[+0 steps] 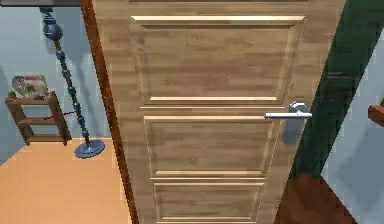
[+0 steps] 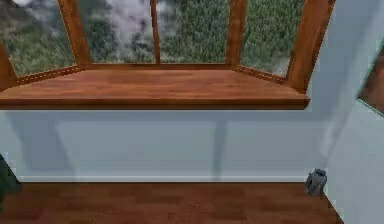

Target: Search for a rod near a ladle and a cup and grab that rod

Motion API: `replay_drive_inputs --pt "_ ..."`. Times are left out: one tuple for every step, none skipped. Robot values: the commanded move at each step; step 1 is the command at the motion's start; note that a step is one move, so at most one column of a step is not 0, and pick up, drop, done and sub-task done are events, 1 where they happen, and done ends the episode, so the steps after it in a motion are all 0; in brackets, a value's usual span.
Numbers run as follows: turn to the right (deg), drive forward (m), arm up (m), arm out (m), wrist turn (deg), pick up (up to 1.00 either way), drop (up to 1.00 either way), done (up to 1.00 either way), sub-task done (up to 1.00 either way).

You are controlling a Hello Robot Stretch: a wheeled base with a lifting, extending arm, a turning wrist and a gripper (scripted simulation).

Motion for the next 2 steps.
replay_drive_inputs --pt "-45.0 0.0 0.0 0.0 0.0 0.0 0.0 0.0 0.0" --pt "-39.0 0.0 0.0 0.0 0.0 0.0 0.0 0.0 0.0"
